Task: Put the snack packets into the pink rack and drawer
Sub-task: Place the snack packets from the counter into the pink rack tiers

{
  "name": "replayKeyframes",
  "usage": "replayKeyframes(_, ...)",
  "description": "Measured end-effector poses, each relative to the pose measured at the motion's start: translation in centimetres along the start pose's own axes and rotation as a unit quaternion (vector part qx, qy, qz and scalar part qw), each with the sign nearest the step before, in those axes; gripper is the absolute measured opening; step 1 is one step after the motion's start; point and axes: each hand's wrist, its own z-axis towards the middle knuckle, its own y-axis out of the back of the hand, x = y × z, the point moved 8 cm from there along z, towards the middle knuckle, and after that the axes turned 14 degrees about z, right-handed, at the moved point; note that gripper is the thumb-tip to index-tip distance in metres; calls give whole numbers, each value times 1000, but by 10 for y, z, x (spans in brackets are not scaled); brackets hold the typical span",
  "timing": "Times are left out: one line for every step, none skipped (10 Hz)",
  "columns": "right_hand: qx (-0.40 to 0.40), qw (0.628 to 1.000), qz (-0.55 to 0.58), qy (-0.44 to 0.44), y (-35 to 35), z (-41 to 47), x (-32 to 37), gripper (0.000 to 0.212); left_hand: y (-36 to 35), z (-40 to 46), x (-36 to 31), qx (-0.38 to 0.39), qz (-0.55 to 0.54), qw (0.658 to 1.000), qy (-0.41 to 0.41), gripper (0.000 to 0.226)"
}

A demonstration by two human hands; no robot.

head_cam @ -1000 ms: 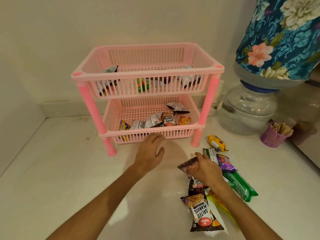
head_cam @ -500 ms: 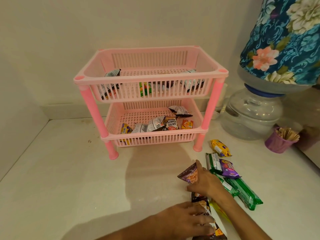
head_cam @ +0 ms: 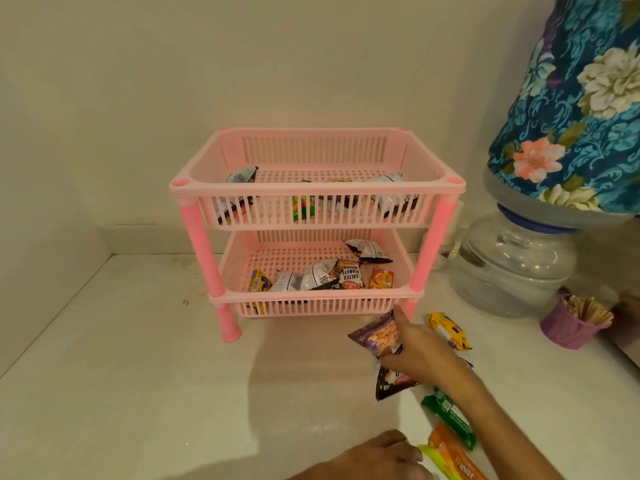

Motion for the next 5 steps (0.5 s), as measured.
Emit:
replayKeyframes(-7, 999, 31, 41, 36, -5, 27, 85, -5, -32, -45, -25, 561, 809, -175, 23)
replayKeyframes(-16, 990, 87, 111, 88, -15, 68, 64, -40, -66, -94, 44, 797, 544, -259, 29)
replayKeyframes(-18, 983, 114, 146, 118, -20, 96, 64, -47, -84, -152, -23, 769, 581, -266, 40)
replayKeyframes(14, 955, 214, 206, 153, -25, 136, 54, -49, -114, -237, -139, 689, 633, -325, 42)
replayKeyframes(24, 938, 257, 231, 174, -22, 159, 48, -60, -135, -292, -197, 639, 643, -374, 38)
